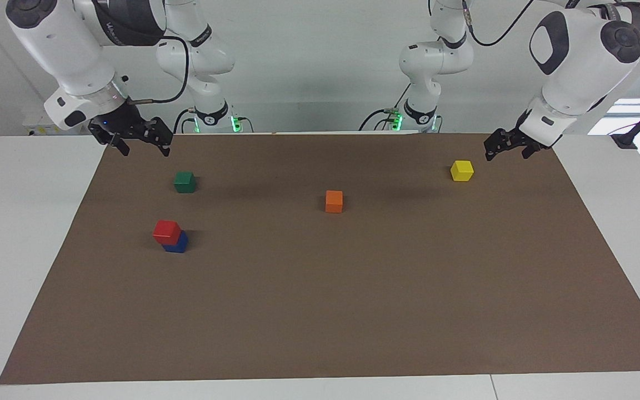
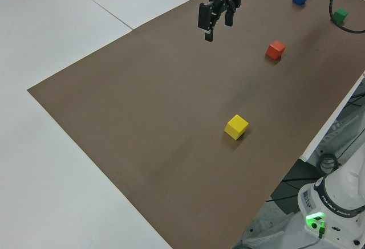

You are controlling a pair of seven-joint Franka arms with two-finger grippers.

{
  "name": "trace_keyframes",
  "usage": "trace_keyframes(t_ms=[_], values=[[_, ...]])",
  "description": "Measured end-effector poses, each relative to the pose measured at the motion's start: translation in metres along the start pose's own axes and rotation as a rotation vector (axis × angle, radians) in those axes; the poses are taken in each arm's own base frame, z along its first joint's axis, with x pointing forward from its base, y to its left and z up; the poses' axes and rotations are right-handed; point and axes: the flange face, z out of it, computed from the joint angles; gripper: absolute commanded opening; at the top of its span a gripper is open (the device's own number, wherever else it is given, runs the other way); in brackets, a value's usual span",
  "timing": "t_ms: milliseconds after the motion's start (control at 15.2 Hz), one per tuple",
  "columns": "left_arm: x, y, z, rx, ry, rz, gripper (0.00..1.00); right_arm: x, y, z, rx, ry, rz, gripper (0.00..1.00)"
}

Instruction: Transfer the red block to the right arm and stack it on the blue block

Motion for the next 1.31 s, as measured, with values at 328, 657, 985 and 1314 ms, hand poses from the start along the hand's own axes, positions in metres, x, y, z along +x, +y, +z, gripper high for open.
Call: trace_keyframes(t_ms=[328,657,985,1314], values=[[0.0005,0.0025,-0.0003,-0.005,0.004,0.004,1.00,0.0069,0.0005,-0.0007,-0.009,0.035,0.000,1.00],[0.0003,0.0032,-0.0012,-0.006,0.008,0.005,1.00,0.0073,0.0028,-0.0008,-0.032,0.038,0.000,1.00],[0.0003,-0.0009,-0.0013,-0.007,0.008,-0.003,1.00,0.0075,0.0045,-0.0008,-0.033,0.038,-0.006,1.00],[0.0003,-0.0040,-0.0013,-0.008,0.008,-0.008,1.00,0.0076,0.0055,-0.0008,-0.033,0.038,-0.005,1.00]])
